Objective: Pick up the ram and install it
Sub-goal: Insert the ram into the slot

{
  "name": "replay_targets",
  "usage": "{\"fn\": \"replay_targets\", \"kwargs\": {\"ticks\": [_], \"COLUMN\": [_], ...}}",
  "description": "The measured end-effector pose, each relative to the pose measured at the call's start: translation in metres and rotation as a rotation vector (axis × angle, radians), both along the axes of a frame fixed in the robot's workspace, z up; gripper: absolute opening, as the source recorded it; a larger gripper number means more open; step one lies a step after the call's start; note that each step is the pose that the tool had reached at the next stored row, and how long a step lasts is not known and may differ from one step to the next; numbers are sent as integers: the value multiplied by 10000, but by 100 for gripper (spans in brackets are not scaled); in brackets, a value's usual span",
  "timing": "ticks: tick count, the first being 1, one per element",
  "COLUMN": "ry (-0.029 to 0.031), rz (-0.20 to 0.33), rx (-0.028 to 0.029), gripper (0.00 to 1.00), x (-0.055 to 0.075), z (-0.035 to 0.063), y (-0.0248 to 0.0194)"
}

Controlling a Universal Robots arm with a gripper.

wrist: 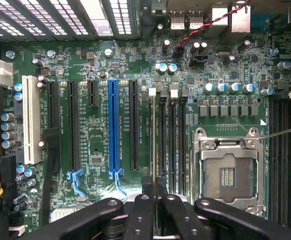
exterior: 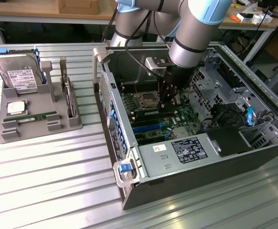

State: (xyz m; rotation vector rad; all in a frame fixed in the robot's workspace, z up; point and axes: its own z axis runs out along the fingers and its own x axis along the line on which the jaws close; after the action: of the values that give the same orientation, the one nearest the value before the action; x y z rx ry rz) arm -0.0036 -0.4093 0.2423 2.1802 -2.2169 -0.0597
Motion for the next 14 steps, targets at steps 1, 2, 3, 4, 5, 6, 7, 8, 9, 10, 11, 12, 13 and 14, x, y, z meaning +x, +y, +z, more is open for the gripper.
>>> {"fn": "replay_targets", "kwargs": {"ticks": [1, 2, 3, 4, 5, 6, 7, 8, 9, 10, 11, 12, 13, 14], "ry": [0, 1, 0, -1, 1, 1, 1, 0, 0, 1, 0, 1, 1, 0], "rz": [1, 1, 1, 0, 2, 3, 3, 4, 5, 7, 10, 15, 20, 21], "rx": [-1, -2, 0, 1, -2, -2, -1, -1, -1, -2, -1, -2, -1, -2], "gripper": [12, 12, 12, 12, 12, 12, 12, 12, 12, 12, 12, 12, 12, 12], "x": [0, 0, 1, 1, 1, 1, 1, 1, 1, 1, 3, 10, 17, 17], "z": [-8, -14, -18, -21, -26, -31, -33, -37, -38, -40, -43, -47, -50, -52], "y": [2, 4, 8, 10, 11, 11, 11, 11, 11, 11, 11, 11, 11, 11]}}
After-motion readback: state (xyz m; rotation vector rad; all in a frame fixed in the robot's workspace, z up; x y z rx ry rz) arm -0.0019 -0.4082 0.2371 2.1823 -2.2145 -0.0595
